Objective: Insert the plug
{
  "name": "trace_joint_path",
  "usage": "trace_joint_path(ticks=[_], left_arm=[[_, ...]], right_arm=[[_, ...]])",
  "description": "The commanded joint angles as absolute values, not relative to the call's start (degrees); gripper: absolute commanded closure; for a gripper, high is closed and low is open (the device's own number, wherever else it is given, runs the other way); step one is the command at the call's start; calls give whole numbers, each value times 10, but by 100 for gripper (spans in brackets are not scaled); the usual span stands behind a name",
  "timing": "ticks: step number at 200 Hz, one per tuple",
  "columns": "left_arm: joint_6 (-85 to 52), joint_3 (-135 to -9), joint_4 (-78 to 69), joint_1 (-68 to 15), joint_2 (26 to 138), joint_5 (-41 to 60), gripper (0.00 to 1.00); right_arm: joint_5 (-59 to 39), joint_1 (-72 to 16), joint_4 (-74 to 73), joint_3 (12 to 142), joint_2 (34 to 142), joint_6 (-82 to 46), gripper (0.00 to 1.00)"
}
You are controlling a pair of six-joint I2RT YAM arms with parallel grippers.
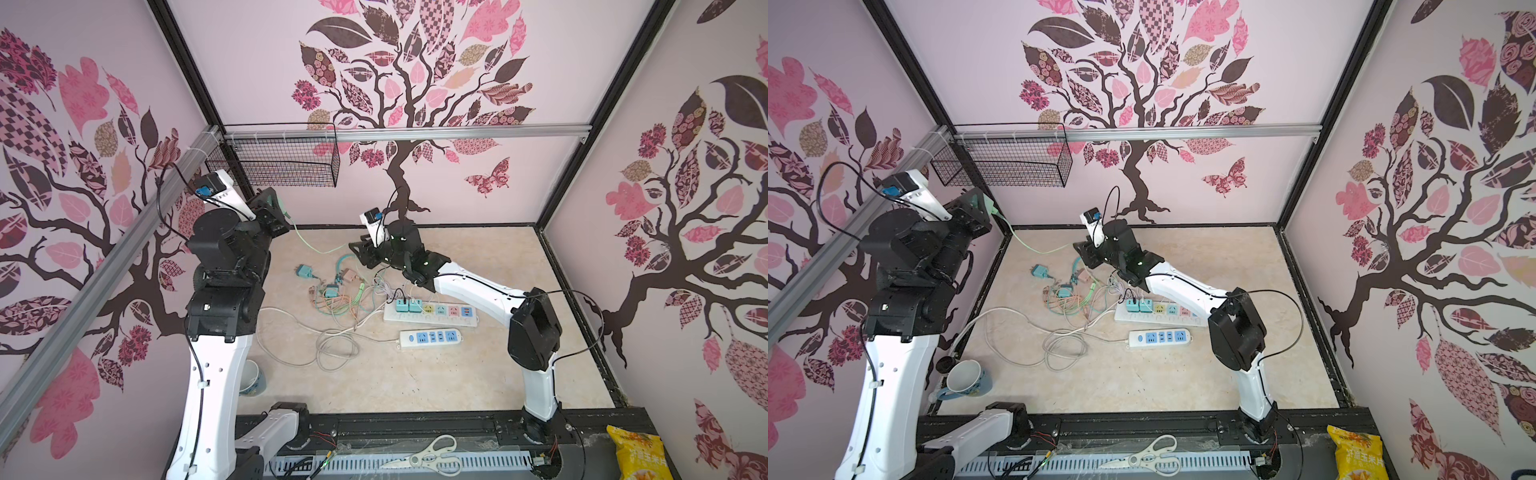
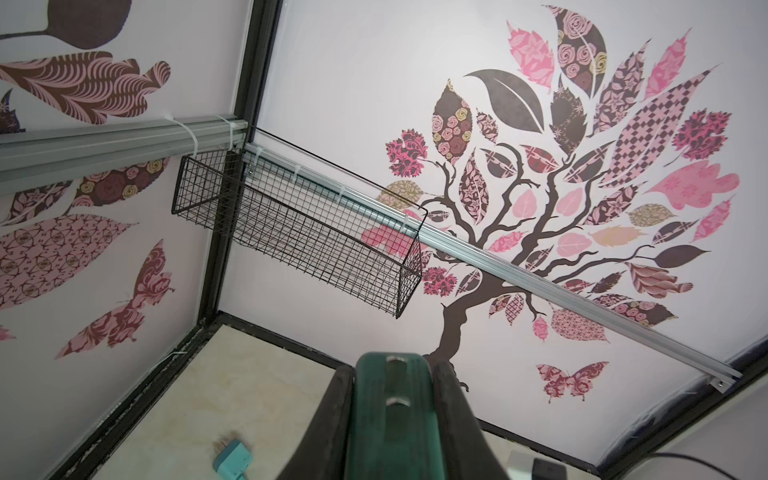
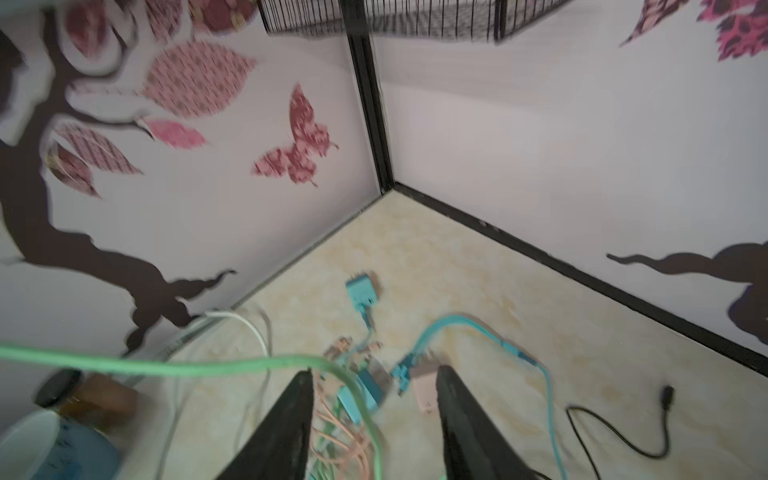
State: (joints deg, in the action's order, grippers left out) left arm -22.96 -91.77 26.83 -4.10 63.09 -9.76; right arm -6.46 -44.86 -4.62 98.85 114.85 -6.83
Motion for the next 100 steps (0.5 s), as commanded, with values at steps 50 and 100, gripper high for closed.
trace_joint_path(ticks=[50, 100], left_arm=[[-211, -985, 252, -38, 693, -109, 100], [-214, -979, 253, -38, 690, -97, 100]], right_arm=[[-67, -415, 7, 895, 1154, -200, 15], [-170, -416, -31, 902, 1211, -333, 9]])
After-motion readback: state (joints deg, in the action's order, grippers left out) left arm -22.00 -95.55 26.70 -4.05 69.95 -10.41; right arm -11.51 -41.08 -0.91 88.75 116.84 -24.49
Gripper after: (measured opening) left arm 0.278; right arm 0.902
